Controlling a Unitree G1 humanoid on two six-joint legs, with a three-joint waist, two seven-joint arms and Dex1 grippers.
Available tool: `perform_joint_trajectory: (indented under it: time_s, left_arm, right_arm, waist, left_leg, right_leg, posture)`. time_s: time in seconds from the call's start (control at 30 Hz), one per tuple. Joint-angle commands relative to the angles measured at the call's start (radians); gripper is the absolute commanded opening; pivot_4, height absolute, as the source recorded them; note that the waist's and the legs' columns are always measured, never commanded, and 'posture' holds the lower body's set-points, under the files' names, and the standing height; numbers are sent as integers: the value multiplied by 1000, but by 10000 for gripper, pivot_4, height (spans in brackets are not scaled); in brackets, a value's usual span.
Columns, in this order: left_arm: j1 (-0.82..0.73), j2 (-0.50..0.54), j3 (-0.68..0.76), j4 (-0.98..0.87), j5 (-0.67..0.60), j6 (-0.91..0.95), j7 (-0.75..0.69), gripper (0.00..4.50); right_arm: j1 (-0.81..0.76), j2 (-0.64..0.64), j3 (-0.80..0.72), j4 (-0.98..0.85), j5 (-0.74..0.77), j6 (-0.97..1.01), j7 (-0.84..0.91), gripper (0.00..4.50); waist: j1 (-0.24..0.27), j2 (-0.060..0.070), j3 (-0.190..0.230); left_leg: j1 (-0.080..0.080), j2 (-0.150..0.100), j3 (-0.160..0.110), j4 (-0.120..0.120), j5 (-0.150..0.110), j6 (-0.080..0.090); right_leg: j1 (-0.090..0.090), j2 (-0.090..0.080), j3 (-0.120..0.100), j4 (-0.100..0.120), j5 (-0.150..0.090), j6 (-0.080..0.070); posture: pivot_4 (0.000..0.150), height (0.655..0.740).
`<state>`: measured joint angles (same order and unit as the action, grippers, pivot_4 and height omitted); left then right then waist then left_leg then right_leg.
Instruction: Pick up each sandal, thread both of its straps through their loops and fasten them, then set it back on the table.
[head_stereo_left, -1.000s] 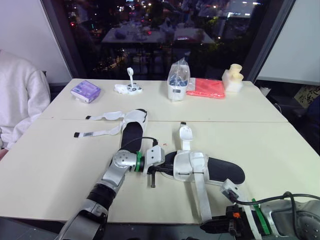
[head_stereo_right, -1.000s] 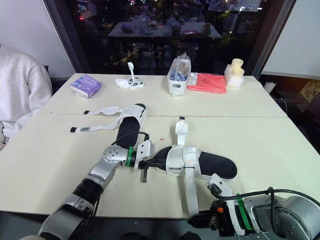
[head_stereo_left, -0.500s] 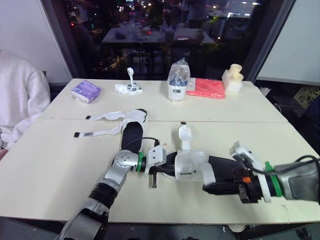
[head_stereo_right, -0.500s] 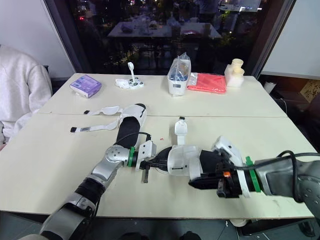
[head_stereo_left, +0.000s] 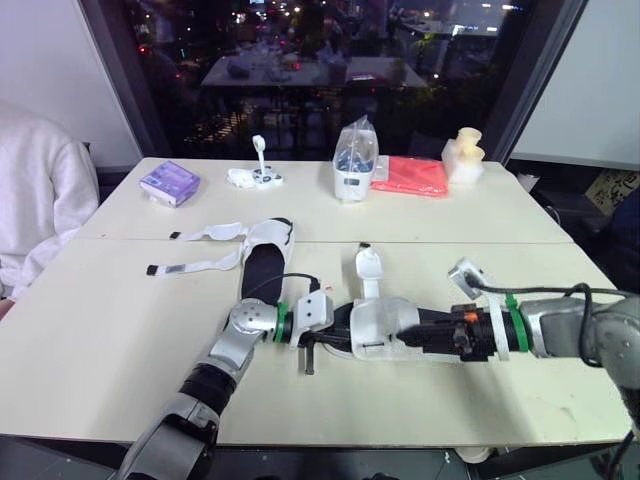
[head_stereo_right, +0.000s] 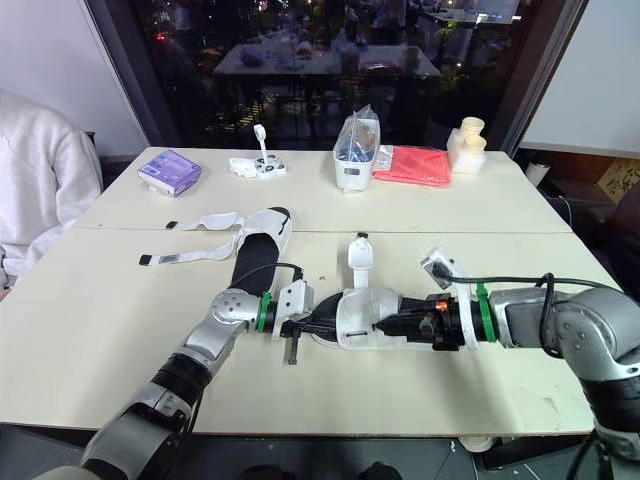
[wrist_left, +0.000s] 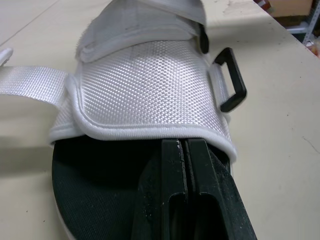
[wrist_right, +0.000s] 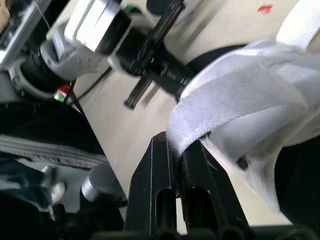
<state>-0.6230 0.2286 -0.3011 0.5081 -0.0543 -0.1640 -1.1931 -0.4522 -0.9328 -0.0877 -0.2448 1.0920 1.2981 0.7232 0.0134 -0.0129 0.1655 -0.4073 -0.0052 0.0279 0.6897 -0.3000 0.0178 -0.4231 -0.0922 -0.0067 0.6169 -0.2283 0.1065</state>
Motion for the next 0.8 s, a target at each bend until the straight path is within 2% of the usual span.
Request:
perform_joint_trajectory:
  time_s: [0.03, 0.1, 0.27, 0.57, 0.8]
  left_arm:
    - [6, 6, -10, -6, 5, -4, 5, 0]
    - [5, 7, -10, -6, 6, -5, 5, 0]
    - [3, 10, -10, -7, 6, -8, 4, 0]
    - [1, 14, -9, -8, 6, -7, 4, 0]
    - [0, 15, -7, -12, 4, -2, 6, 0]
  right_arm:
    - [-43, 14, -34, 52, -2, 25, -7, 3345]
    - [-57, 23, -28, 68, -17, 28, -9, 9785]
    - [-144, 97, -46, 189, -36, 50, -54, 34191]
    - [-268, 195, -33, 421, -161, 33, -115, 34191]
    - [-313, 224, -47, 496, -200, 44, -92, 34191]
  waist:
    - [-1, 0, 0]
    - [-1, 0, 0]
    - [-3, 0, 0]
    - [-9, 1, 0]
    - [-12, 1, -1]
  left_leg:
    - [0, 0, 0, 0, 0, 0]
    - [0, 0, 0, 0, 0, 0]
    - [0, 0, 0, 0, 0, 0]
    - [0, 0, 1, 0, 0, 0]
    - [1, 0, 1, 0, 0, 0]
  right_leg:
    - [0, 0, 0, 0, 0, 0]
    - [0, -1, 0, 0, 0, 0]
    - [0, -1, 1, 0, 0, -1]
    - [-1, -2, 1, 1, 1, -1]
    - [-1, -2, 1, 2, 1, -1]
  posture:
    - [1500, 7400]
    - [1500, 7400]
    - [1500, 7400]
    - [1500, 7400]
    - [1500, 7400]
